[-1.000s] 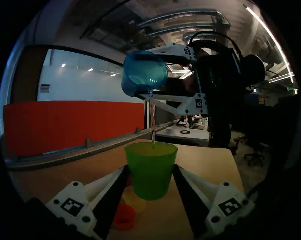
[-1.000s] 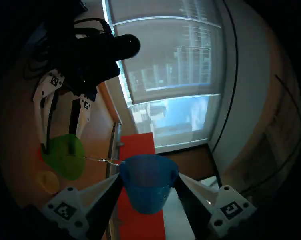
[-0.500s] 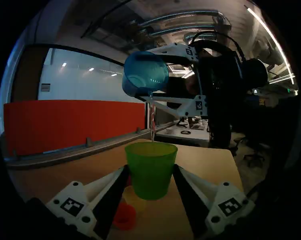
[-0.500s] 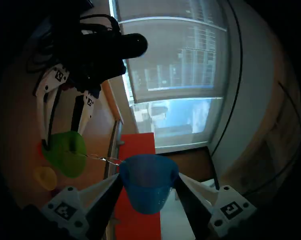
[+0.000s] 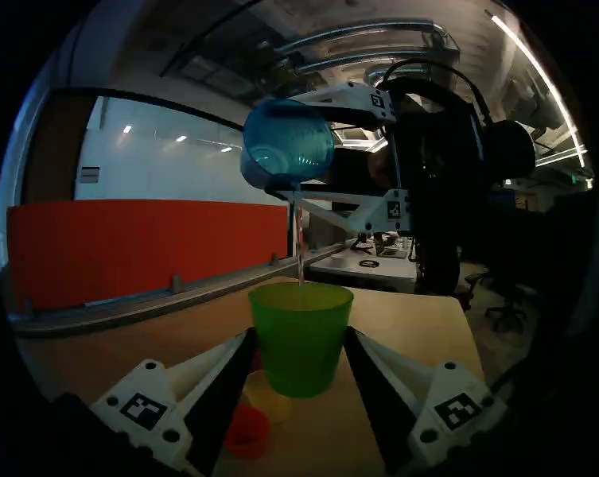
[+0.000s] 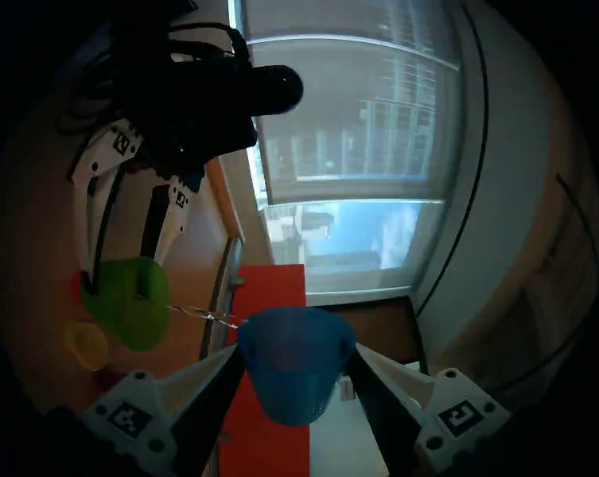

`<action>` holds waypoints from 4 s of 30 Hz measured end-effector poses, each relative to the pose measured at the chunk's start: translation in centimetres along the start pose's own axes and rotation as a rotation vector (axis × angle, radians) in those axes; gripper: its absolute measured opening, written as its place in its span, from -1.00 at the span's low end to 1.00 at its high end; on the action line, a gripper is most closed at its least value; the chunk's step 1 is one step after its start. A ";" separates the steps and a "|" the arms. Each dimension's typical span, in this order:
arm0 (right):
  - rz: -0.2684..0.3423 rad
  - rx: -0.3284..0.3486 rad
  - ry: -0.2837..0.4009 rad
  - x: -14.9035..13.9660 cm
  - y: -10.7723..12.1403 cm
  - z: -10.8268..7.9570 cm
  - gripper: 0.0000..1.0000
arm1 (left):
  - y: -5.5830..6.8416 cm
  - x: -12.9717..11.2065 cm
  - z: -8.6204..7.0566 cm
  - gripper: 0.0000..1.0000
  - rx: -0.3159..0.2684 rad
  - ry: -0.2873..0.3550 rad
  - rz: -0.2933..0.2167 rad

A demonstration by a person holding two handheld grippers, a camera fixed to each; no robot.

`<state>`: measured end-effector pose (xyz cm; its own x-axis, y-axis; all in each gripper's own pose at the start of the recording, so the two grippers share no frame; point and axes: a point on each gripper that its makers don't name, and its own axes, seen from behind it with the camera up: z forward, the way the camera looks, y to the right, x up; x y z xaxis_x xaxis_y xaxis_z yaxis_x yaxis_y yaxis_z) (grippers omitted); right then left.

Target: Pour water

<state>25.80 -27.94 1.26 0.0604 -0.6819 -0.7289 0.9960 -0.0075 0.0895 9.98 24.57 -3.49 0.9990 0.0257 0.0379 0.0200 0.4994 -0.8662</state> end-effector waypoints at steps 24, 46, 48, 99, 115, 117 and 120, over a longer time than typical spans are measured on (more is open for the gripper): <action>-0.120 0.009 -0.006 0.0 -0.1 0.6 0.77 | 0.0 0.3 -0.1 0.57 -0.002 0.004 0.001; -0.120 0.012 0.002 0.5 -0.5 0.7 0.77 | -0.4 0.6 -0.1 0.58 0.000 0.009 -0.002; -0.088 0.009 0.003 0.6 -0.6 0.6 0.77 | -0.4 0.7 -0.1 0.58 0.001 0.010 -0.002; 1.378 0.116 -0.044 -4.6 -7.0 -4.5 0.77 | -1.2 0.5 -1.4 0.57 0.040 -0.037 0.029; 1.439 0.204 -0.131 -5.9 -13.0 -6.6 0.76 | -0.6 -1.7 -2.4 0.58 0.033 -0.104 0.034; 1.441 0.216 -0.144 -6.1 -13.8 -6.8 0.77 | -0.6 -2.1 -2.5 0.58 0.033 -0.116 0.036; 1.443 0.233 -0.162 -6.3 -15.0 -7.1 0.77 | -0.4 -2.6 -2.6 0.58 0.029 -0.134 0.040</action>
<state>10.92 -18.34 -0.27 0.9476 -0.2729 0.1663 0.0462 0.6320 0.7736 7.48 22.04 -4.56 0.9844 0.1608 0.0719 -0.0227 0.5207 -0.8534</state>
